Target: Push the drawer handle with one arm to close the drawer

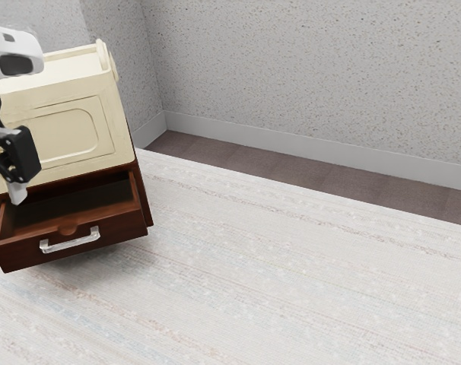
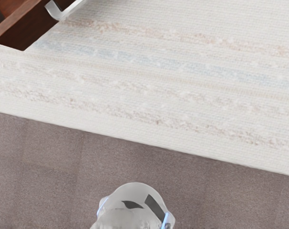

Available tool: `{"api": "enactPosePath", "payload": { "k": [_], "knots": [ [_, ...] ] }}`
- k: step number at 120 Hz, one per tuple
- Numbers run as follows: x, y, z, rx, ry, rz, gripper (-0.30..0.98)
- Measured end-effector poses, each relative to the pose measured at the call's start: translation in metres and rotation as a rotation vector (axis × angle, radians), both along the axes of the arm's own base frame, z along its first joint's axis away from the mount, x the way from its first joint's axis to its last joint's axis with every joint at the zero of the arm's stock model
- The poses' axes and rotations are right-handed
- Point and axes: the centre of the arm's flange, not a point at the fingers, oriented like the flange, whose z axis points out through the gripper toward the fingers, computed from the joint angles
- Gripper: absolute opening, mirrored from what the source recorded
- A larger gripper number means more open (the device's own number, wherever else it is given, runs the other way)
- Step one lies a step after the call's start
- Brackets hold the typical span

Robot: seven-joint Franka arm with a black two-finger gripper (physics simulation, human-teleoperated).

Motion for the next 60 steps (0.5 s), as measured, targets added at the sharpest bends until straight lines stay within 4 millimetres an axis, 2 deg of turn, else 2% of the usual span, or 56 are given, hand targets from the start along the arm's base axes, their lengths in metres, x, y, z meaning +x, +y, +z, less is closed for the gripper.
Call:
{"api": "enactPosePath", "payload": {
  "k": [8, 15, 28, 39, 52, 60],
  "knots": [
    [-0.002, -0.007, -0.026, 0.011, 0.013, 0.071, 0.69],
    [0.002, -0.011, -0.038, 0.011, 0.009, 0.132, 0.69],
    [0.023, 0.001, -0.065, 0.0, 0.001, 0.267, 0.69],
    [0.03, 0.011, -0.079, -0.007, -0.03, 0.375, 0.69],
    [0.009, 0.039, -0.131, -0.022, -0.053, 0.528, 0.69],
    [0.009, 0.049, -0.167, -0.029, -0.05, 0.592, 0.69]
  ]
}}
